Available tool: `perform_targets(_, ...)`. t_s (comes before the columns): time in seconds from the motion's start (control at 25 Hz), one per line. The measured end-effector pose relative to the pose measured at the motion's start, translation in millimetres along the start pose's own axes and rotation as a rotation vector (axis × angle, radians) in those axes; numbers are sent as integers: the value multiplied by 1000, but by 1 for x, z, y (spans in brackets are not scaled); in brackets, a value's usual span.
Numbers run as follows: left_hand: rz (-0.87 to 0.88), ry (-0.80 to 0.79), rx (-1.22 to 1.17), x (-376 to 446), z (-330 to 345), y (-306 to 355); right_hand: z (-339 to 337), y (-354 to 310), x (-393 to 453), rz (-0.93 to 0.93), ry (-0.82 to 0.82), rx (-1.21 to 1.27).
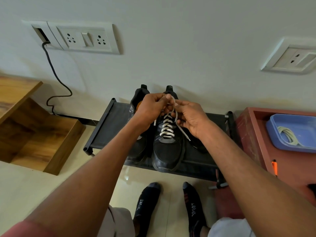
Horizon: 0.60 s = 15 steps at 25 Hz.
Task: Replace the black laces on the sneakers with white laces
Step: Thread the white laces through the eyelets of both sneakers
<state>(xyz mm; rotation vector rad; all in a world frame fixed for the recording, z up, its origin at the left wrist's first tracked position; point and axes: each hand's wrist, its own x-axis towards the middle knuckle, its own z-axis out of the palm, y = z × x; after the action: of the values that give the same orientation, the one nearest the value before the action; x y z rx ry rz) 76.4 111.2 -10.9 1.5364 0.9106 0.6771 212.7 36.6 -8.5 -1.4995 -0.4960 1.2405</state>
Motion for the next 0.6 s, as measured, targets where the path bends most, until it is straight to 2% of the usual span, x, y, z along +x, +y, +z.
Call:
perform_targets(0.16, -22, -132, 36, -2, -10, 0, 1, -1, -2, -73, -52, -106)
perform_targets(0.4, -30, -21, 33, 1, -8, 0, 0, -1, 1, -150, -48, -194)
perform_targets(0.6, -22, -77, 44, -2, -11, 4, -2, 2, 5, -172, -75, -201)
